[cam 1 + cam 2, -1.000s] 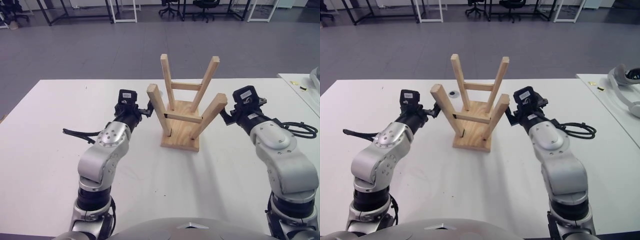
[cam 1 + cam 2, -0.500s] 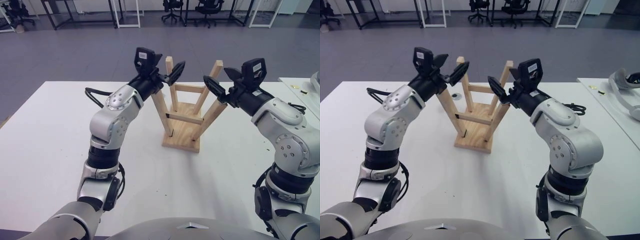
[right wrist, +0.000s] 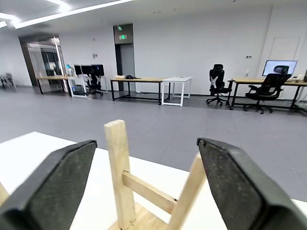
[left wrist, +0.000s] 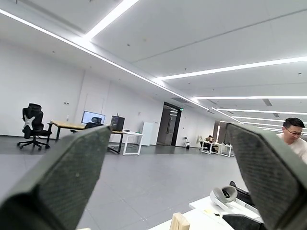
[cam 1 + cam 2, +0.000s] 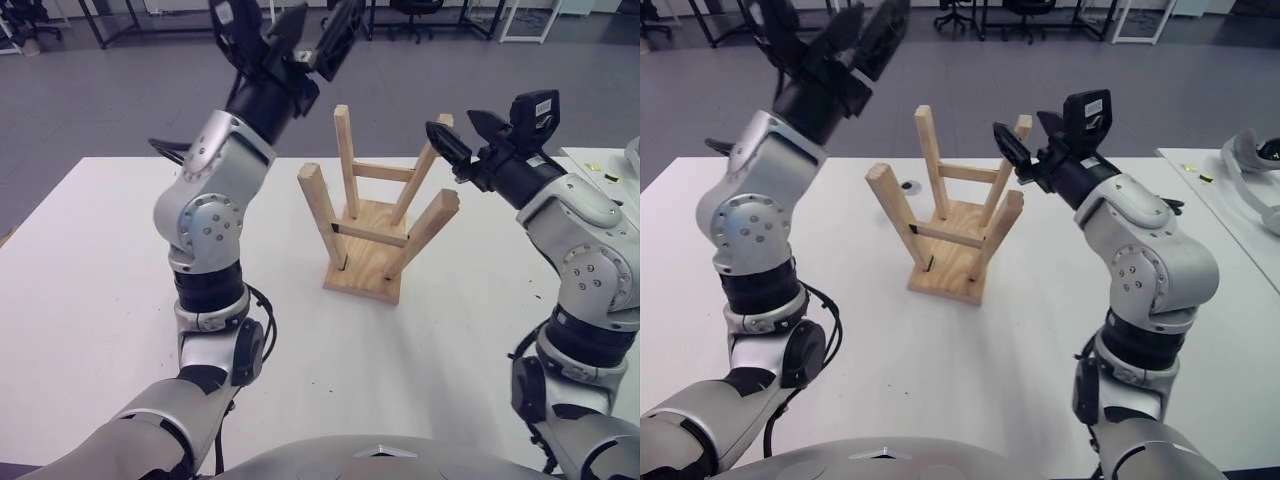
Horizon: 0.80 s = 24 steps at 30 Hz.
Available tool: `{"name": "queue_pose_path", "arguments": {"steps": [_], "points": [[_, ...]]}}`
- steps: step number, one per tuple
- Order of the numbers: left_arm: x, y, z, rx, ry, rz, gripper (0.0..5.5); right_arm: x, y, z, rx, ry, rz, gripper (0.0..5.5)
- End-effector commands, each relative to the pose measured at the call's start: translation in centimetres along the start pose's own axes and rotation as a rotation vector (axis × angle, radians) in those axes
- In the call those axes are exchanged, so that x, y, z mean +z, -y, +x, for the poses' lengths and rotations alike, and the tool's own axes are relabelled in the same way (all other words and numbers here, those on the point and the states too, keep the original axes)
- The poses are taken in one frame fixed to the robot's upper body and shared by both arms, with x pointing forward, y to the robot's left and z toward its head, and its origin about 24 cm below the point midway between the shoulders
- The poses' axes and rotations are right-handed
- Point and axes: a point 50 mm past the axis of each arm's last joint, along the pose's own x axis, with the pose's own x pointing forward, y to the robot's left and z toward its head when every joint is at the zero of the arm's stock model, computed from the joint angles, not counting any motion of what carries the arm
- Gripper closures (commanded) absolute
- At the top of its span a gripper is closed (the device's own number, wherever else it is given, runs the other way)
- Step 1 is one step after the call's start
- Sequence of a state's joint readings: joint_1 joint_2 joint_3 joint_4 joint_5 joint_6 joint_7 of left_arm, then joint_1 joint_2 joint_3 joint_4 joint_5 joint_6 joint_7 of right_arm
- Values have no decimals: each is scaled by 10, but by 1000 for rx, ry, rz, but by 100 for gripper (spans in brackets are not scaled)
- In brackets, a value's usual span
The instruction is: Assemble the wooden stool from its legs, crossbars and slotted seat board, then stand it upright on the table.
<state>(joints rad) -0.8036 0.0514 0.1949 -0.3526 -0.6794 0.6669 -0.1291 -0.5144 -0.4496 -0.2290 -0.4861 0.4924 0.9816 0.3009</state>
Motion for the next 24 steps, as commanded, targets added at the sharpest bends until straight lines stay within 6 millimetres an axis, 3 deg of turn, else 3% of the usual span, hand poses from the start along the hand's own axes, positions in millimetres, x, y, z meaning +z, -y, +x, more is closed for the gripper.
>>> {"name": "queue_pose_path", "arguments": {"steps": [1,3,6,9,12,14,17,20,24], "points": [[-10,-17,-21,104,-56,28,109,-46,4,0,15,-183,-63,157],[-12,-25,-35,169,-82,70,109,-57,-9,-4,122,-224,-158,157],[-10,-39,-58,296,-87,126,109,-51,-44,-7,356,-160,-214,157],[2,-58,-74,452,-39,179,109,-50,-80,2,486,-115,-182,157],[8,-60,-76,506,-8,238,109,-37,-113,21,529,-5,-99,157],[3,-54,-74,490,-17,257,109,-13,-107,32,437,94,-87,157],[-15,-45,-75,482,-66,216,109,25,-62,33,198,190,-207,157],[-37,-39,-87,489,-160,229,109,74,-22,10,44,280,-341,157],[-48,-46,-104,499,-266,305,109,136,-12,-19,35,476,-317,157]]}}
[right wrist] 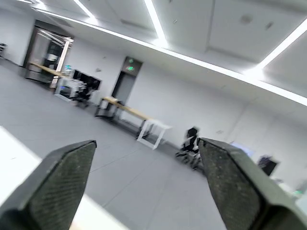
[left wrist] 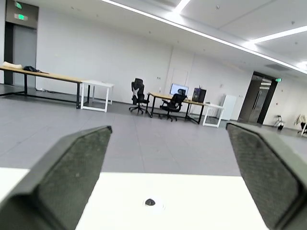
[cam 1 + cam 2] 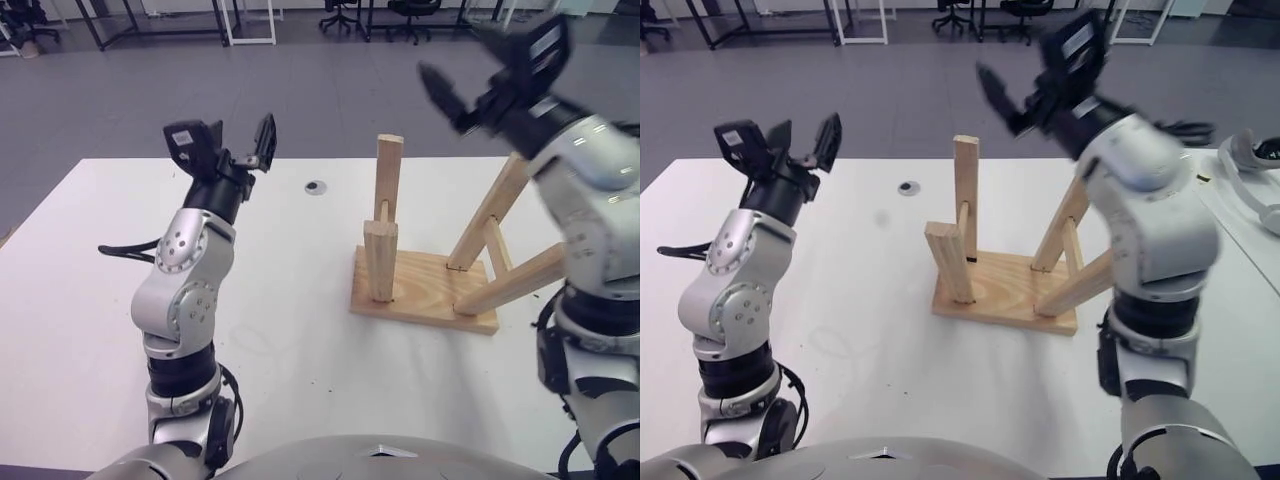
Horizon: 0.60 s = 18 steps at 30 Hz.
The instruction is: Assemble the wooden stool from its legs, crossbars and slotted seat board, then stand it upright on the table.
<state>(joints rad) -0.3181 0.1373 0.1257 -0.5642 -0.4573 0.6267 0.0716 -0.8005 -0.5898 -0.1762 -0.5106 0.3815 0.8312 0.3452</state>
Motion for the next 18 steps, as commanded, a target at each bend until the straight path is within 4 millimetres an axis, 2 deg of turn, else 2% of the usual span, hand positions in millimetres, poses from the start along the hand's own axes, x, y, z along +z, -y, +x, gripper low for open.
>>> {"name": "queue_pose_path", "arguments": {"steps": [1,2,4,5,6,8,9,10,12,13,14,15,16,18], "points": [[-6,-10,-3,5,-54,93,109,49,15,-5,0,186,85,157],[-9,-11,-4,-3,-74,107,109,53,26,-11,-39,196,97,157],[-18,-12,-10,-18,-123,115,109,37,56,-30,-182,85,57,157],[-24,-14,-15,-20,-155,124,109,17,70,-44,-258,-20,24,157],[-32,-19,-21,-18,-189,160,109,-12,81,-62,-323,-145,14,157],[-47,-30,-33,-19,-245,226,109,-69,87,-101,-400,-346,29,157],[-57,-36,-40,-7,-267,234,109,-100,84,-122,-439,-419,100,157],[-66,-43,-45,11,-279,215,109,-133,74,-142,-442,-534,77,157],[-84,-55,-56,62,-296,172,109,-195,39,-175,-367,-740,76,157],[-92,-61,-60,80,-309,161,109,-224,16,-191,-324,-819,114,157],[-102,-65,-62,90,-329,150,109,-250,-8,-207,-311,-865,236,157],[-109,-68,-63,86,-351,146,109,-270,-29,-222,-297,-928,272,157],[-115,-70,-63,79,-365,148,109,-282,-47,-227,-259,-957,303,157],[-127,-69,-61,61,-389,138,109,-297,-72,-220,-186,-968,298,157]]}}
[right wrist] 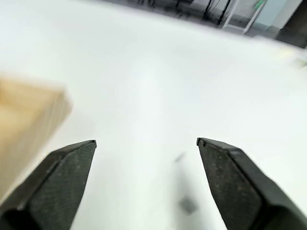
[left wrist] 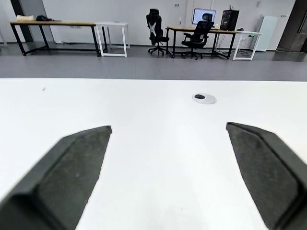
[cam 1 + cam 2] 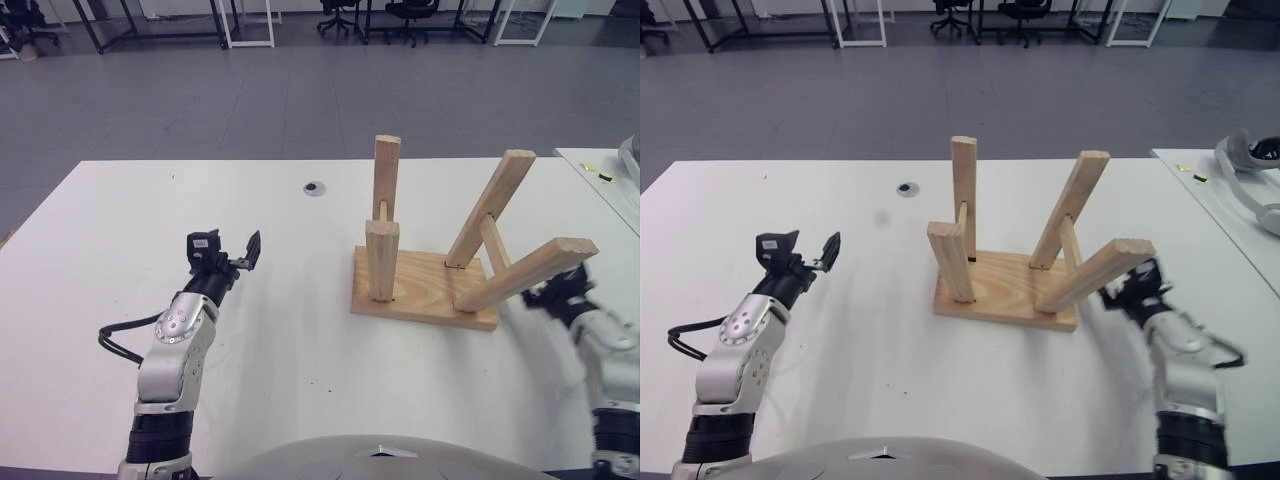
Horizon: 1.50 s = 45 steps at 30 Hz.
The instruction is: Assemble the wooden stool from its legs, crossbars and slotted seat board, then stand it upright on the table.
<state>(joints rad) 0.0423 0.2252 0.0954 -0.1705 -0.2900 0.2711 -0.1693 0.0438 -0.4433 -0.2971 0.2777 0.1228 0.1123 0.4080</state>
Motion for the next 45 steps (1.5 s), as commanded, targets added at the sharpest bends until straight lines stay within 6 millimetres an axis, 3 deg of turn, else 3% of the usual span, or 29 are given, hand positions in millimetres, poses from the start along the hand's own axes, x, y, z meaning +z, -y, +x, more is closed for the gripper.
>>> {"name": "queue_pose_path", "arguments": {"steps": [1,4,6,10,13,15,17,21,23,27,35,39,45], "points": [[-18,5,9,-40,-42,4,109,-45,-48,15,130,-129,-53,157],[-32,14,13,-106,-89,49,109,-43,-70,26,191,-78,-125,157],[-43,19,18,-153,-131,124,109,-31,-84,36,244,-16,-191,157],[-64,16,24,-161,-233,217,109,-6,-113,47,395,87,-242,157],[-70,8,14,-128,-250,228,109,0,-128,47,452,98,-248,157],[-63,-3,8,-49,-203,272,109,-4,-117,42,385,76,-230,157],[-54,-20,-6,51,-155,307,109,-5,-92,29,267,67,-219,157],[-52,-37,-45,163,-173,379,109,-12,-52,-8,147,15,-216,157],[-58,-27,-56,117,-194,337,109,-14,-55,-25,177,-4,-173,157],[-70,6,-60,-27,-238,232,109,-17,-92,-38,369,-36,-126,157],[-58,41,-56,-220,-258,137,109,16,-128,-37,540,48,-79,157],[-28,57,-48,-295,-148,58,109,41,-126,-44,581,134,-99,157],[25,50,-55,-424,-44,37,109,93,-105,-67,690,252,-173,157]]}}
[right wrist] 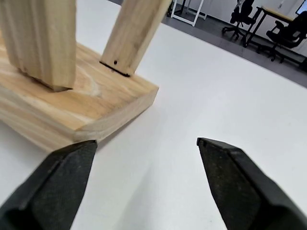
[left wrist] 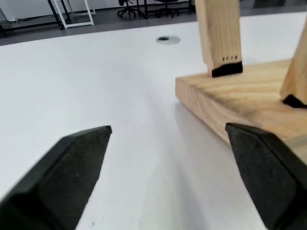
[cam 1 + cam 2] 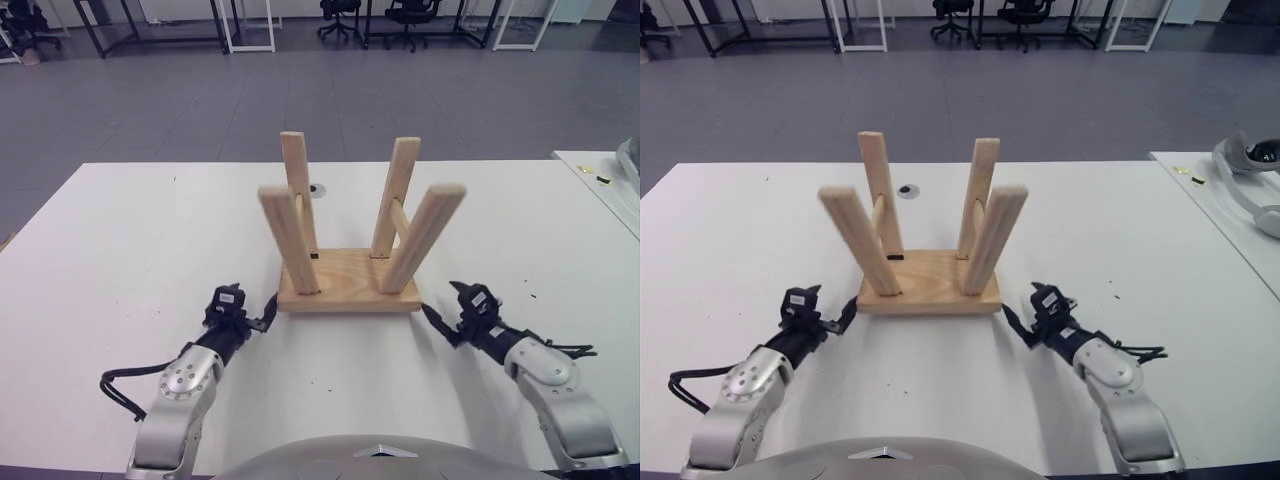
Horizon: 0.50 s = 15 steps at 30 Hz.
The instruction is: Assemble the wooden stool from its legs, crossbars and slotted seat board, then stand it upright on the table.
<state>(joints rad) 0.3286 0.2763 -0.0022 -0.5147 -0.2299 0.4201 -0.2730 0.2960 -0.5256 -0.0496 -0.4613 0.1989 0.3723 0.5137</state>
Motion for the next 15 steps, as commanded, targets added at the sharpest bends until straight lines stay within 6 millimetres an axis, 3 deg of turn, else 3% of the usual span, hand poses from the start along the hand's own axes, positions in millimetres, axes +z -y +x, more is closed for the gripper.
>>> {"name": "queue_pose_path", "arguments": {"steps": [1,7,12,15], "points": [[41,15,-2,-258,113,-16,109,47,-11,-7,217,164,-20,157],[56,1,-11,-267,109,12,109,73,3,-23,228,227,-6,157],[50,-8,-12,-242,66,55,109,65,5,-22,203,176,-3,157],[46,-32,-16,-174,30,120,109,50,25,-27,106,83,-34,157]]}}
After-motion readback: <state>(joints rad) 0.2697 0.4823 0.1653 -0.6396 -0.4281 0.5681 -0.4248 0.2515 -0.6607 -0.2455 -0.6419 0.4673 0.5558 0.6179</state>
